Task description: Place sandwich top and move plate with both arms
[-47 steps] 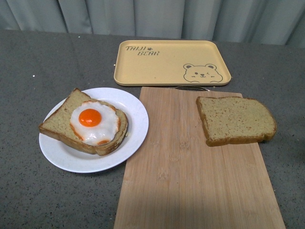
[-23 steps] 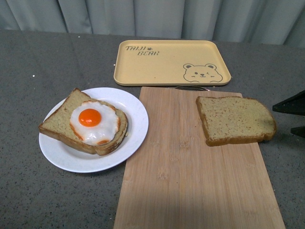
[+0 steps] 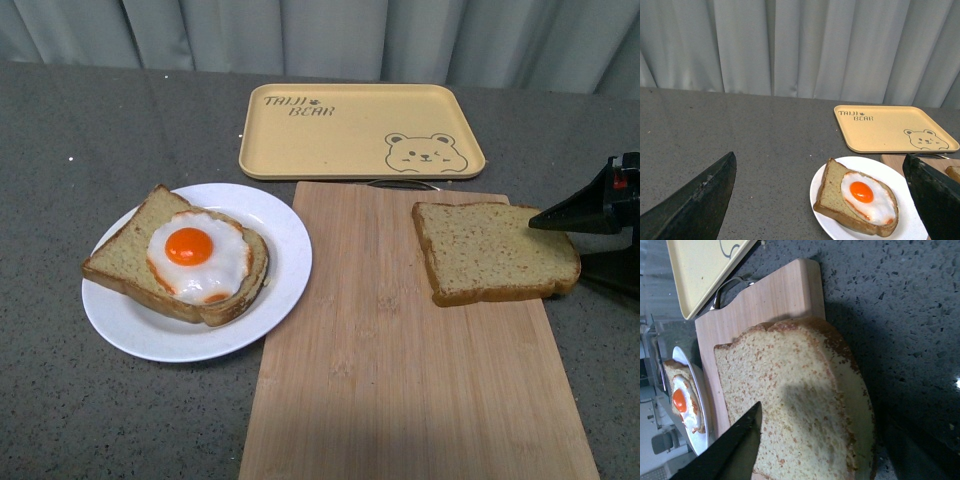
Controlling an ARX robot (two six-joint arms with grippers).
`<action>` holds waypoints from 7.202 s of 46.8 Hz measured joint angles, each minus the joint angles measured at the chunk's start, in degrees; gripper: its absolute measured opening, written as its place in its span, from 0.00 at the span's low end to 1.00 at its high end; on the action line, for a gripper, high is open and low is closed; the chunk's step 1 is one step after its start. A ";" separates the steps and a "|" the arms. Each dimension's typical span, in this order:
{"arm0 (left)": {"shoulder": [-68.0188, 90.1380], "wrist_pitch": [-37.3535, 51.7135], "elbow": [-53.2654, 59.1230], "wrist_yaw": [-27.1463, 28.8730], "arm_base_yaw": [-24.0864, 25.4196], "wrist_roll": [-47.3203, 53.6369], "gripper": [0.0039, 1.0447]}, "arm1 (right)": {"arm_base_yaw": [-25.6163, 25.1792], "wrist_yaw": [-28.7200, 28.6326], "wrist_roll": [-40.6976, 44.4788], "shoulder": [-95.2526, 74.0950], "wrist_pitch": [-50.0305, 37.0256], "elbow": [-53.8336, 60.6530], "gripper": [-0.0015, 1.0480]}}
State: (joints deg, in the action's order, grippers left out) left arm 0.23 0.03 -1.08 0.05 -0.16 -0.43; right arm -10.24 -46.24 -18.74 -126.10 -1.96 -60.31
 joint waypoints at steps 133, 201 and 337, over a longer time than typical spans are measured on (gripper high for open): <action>-0.02 0.00 0.00 -0.04 0.00 0.02 0.94 | 26.80 62.34 16.59 34.10 -76.46 48.39 0.12; -0.04 0.00 0.00 -0.04 0.00 0.02 0.94 | 10.38 46.27 18.53 107.62 -16.68 60.08 0.01; 103.10 22.99 -25.66 -1.40 -13.51 -64.28 0.87 | 10.38 46.14 18.62 125.85 1.86 60.06 0.91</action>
State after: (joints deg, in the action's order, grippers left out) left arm 103.33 23.03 -26.74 -1.34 -13.67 -64.71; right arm 0.14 -0.10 -0.12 -0.25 -0.10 -0.25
